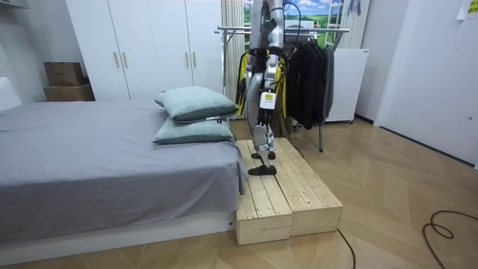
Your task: Hang clothes
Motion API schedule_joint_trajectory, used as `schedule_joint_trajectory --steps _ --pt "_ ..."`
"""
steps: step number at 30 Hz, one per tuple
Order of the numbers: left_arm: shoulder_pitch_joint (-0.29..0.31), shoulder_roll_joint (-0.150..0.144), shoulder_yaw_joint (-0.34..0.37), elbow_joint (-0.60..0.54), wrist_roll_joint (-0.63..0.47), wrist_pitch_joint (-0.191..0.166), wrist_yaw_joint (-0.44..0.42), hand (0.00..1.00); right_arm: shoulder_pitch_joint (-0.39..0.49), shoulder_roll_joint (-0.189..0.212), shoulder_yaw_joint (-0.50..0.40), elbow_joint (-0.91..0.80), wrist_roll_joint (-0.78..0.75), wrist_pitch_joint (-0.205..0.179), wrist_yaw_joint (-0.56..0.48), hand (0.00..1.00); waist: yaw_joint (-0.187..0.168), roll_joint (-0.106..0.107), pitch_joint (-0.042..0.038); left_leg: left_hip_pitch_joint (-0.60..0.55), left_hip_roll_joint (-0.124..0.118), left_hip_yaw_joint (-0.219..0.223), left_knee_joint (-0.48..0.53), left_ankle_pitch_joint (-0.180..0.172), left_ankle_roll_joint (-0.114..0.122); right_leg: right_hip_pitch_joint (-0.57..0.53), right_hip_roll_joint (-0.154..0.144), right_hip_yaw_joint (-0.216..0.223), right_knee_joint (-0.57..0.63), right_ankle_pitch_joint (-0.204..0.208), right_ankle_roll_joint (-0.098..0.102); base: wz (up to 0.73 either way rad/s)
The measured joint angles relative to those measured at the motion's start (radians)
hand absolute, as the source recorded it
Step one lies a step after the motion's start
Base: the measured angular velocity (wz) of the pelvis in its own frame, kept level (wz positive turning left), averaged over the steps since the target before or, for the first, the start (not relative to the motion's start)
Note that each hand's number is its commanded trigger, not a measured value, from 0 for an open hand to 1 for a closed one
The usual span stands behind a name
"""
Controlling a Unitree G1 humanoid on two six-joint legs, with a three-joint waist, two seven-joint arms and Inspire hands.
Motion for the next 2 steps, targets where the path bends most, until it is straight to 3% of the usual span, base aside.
schedule_joint_trajectory --steps 2 --pt "0.008 0.001 -0.012 0.000 -0.005 -0.006 0.002 0.00 -0.003 0.000 0.000 -0.002 -0.012 -0.005 0.000 0.00 0.001 0.002 0.0057 0.005 0.002 0.012 -0.003 0.000 0.000 0.001 -0.001 0.007 0.001 0.000 0.000 -0.12"
